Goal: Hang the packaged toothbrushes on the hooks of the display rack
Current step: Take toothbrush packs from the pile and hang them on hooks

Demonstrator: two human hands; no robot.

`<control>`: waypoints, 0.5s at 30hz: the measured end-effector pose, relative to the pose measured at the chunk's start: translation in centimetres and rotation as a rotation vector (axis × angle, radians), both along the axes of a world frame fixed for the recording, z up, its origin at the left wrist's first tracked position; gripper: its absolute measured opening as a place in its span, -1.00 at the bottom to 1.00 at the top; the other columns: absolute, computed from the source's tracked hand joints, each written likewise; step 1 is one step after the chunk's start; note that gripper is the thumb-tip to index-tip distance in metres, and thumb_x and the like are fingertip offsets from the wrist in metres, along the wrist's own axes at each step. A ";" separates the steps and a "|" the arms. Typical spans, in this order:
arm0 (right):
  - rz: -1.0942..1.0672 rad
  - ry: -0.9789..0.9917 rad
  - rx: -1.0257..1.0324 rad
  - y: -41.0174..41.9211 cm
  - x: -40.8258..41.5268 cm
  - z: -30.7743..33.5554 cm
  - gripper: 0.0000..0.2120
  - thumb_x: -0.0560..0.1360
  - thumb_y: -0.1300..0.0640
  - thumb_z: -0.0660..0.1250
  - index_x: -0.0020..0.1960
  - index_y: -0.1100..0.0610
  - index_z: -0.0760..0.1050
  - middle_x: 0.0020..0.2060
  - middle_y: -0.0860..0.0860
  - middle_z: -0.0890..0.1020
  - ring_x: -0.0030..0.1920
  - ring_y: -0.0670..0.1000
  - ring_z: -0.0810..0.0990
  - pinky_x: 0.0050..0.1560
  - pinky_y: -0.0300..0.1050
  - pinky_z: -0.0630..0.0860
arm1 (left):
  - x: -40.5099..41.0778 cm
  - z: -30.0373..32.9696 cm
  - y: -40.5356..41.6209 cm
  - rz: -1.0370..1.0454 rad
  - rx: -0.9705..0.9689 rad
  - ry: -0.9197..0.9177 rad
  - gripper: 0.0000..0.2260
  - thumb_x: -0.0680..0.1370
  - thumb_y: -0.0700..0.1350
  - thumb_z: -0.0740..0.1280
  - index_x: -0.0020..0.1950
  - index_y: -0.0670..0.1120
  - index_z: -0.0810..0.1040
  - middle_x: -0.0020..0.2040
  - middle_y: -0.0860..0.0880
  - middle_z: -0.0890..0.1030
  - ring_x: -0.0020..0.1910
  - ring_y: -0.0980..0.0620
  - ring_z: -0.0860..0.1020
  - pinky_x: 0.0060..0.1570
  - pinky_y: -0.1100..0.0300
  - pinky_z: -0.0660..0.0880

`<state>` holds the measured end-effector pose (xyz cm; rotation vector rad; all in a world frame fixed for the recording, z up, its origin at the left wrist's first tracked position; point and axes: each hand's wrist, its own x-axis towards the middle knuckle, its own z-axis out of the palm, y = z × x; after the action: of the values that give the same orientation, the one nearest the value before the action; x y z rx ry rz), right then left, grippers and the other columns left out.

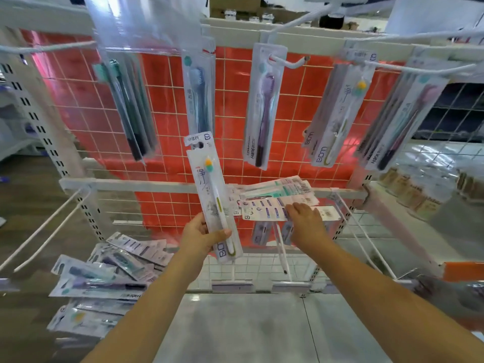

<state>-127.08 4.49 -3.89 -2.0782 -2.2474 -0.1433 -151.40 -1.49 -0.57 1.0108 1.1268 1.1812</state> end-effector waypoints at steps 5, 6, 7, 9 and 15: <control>-0.008 0.036 0.146 0.1 0.0 -1.5 -0.70 0.37 0.29 0.40 0.11 0.18 0.54 0.04 0.12 0.59 0.12 0.22 0.52 0.05 0.07 0.40 | -1.5 -0.9 0.6 0.002 -0.030 -0.012 -0.72 0.41 -0.41 0.37 0.01 -0.09 0.53 -0.06 -0.12 0.66 -0.06 -0.14 0.63 -0.08 -0.04 0.57; 0.019 0.094 0.193 -0.2 0.0 -1.7 -0.74 0.29 0.35 0.45 -0.03 0.23 0.59 -0.09 0.16 0.63 -0.02 0.26 0.58 -0.08 0.10 0.46 | -1.6 -1.1 0.8 0.003 -0.042 -0.018 -0.72 0.41 -0.41 0.37 0.01 -0.10 0.52 -0.05 -0.14 0.66 -0.05 -0.15 0.63 -0.05 -0.06 0.57; 0.052 0.134 0.255 -0.5 0.0 -1.8 -0.79 0.22 0.39 0.45 -0.15 0.25 0.61 -0.20 0.18 0.64 -0.16 0.28 0.61 -0.23 0.10 0.50 | -1.6 -1.3 0.9 0.003 -0.054 -0.022 -0.72 0.41 -0.41 0.37 0.01 -0.10 0.52 -0.03 -0.16 0.65 -0.04 -0.17 0.62 -0.03 -0.09 0.56; 0.108 0.188 0.354 -1.3 -0.1 -1.3 -0.83 0.18 0.37 0.37 -0.25 0.23 0.63 -0.31 0.16 0.64 -0.33 0.23 0.62 -0.42 0.03 0.52 | -1.6 -1.5 1.2 -0.003 -0.068 -0.033 -0.71 0.41 -0.42 0.37 0.02 -0.10 0.53 -0.03 -0.16 0.65 -0.04 -0.17 0.62 -0.01 -0.10 0.55; 0.025 0.605 0.304 -2.5 -0.9 1.8 -0.74 0.43 0.38 0.33 0.10 0.24 0.60 -0.07 0.15 0.67 -0.05 0.17 0.64 -0.05 -0.05 0.55 | -1.3 -1.1 1.1 -0.026 -0.059 -0.052 -0.72 0.41 -0.41 0.37 -0.01 -0.07 0.53 -0.08 -0.11 0.65 -0.06 -0.15 0.61 -0.01 -0.10 0.55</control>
<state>-127.99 2.01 -2.12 -1.6487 -1.7596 0.1251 -152.73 -0.42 -1.69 0.9414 1.0982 1.1410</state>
